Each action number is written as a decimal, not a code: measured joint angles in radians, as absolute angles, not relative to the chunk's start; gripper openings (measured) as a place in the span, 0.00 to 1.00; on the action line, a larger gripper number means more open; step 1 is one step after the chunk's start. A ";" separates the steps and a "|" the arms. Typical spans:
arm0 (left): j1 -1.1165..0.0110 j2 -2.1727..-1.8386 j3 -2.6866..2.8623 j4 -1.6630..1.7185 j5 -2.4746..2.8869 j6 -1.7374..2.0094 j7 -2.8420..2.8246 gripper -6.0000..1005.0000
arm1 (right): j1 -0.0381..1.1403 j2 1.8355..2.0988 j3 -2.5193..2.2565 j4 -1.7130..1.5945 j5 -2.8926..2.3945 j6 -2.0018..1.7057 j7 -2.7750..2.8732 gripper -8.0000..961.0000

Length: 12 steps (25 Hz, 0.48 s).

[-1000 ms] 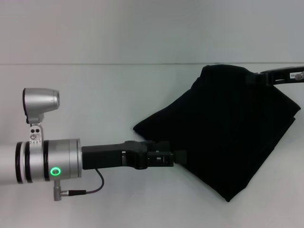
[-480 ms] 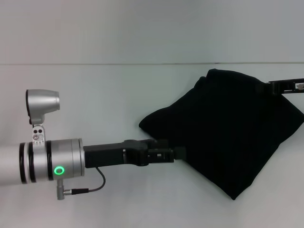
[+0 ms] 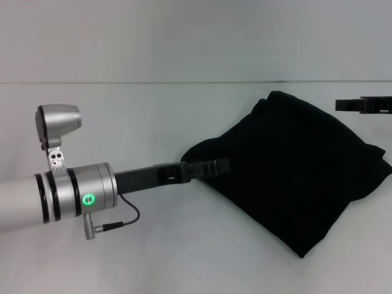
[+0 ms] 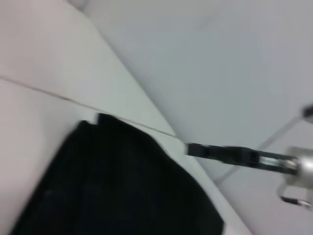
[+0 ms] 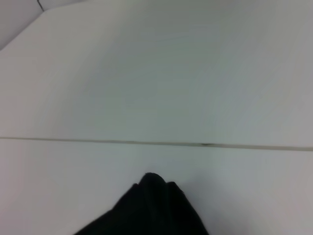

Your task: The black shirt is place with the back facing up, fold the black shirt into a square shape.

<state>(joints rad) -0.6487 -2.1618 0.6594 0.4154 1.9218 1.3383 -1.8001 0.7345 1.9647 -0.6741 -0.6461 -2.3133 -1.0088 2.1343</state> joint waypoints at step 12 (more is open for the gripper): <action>-0.693 -2.157 0.687 0.398 1.935 1.102 -2.139 0.83 | 0.754 1.955 -0.682 -0.649 -2.239 -1.066 2.124 0.80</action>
